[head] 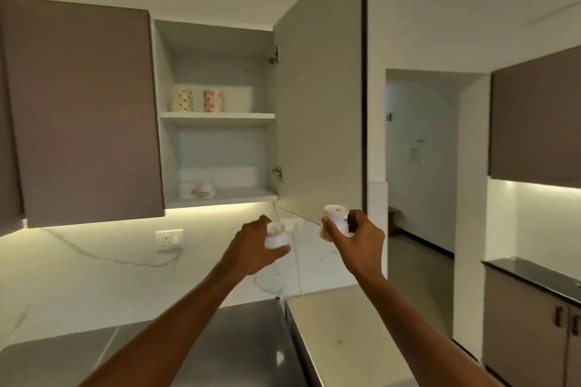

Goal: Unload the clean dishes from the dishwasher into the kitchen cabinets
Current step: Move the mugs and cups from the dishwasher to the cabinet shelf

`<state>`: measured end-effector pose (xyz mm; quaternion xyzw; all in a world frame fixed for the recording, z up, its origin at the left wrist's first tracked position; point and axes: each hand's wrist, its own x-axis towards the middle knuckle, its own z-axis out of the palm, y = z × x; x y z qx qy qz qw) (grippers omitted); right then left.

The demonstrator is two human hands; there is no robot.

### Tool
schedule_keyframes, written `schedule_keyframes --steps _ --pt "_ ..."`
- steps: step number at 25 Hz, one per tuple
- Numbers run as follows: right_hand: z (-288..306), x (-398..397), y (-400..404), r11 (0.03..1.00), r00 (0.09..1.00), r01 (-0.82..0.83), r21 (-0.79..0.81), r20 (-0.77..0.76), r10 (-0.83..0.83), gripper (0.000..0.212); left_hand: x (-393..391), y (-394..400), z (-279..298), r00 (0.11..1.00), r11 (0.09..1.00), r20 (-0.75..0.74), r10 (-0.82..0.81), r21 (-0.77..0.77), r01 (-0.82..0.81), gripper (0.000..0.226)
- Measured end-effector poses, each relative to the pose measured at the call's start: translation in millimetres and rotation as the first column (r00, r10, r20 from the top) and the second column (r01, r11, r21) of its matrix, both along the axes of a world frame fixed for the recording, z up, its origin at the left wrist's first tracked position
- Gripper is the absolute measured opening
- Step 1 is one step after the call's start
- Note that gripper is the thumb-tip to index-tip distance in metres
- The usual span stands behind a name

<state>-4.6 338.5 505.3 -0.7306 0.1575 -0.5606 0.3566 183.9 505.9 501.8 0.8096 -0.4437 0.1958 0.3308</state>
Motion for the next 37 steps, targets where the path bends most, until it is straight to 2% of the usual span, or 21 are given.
schedule_keyframes --steps 3,7,13,17,19,23,26,33,35,37 --pt "8 72 23 0.998 0.998 -0.057 -0.037 -0.042 0.055 0.038 54 38 26 0.997 0.995 0.029 0.077 -0.063 -0.075 0.067" --pt "21 199 29 0.994 0.992 -0.071 -0.088 -0.11 0.061 0.044 150 66 55 0.975 0.979 0.088 0.202 -0.048 -0.198 0.081" --pt "59 380 7 0.992 0.984 -0.011 -0.123 -0.179 -0.011 0.044 294 46 97 0.951 0.965 0.174 0.256 -0.108 -0.24 0.074" --pt "63 464 -16 0.983 0.957 0.068 -0.169 -0.268 -0.113 0.047 365 -1 120 0.913 0.952 0.302 0.274 0.046 -0.301 0.076" --pt "60 492 -28 0.977 0.933 0.096 -0.188 -0.326 -0.155 0.05 396 -24 124 0.888 0.936 0.388 0.248 0.139 -0.322 0.075" --pt "55 535 -47 0.976 0.911 0.146 -0.161 -0.363 -0.196 0.05 452 -64 120 0.869 0.9 0.459 0.184 0.277 -0.337 0.079" --pt "46 551 -57 0.97 0.885 0.199 -0.142 -0.399 -0.24 0.052 471 -77 110 0.84 0.87 0.518 0.158 0.33 -0.367 0.076" --pt "40 561 -57 0.944 0.807 0.261 -0.203 -0.491 -0.329 0.063 478 -85 96 0.821 0.82 0.549 0.156 0.391 -0.418 0.072" --pt "43 553 -56 0.937 0.807 0.254 -0.241 -0.481 -0.343 0.071 476 -85 97 0.812 0.819 0.561 0.161 0.383 -0.427 0.085" --pt "41 533 -52 0.903 0.833 0.27 -0.335 -0.389 -0.394 0.076 471 -81 97 0.816 0.849 0.555 0.162 0.342 -0.402 0.102"
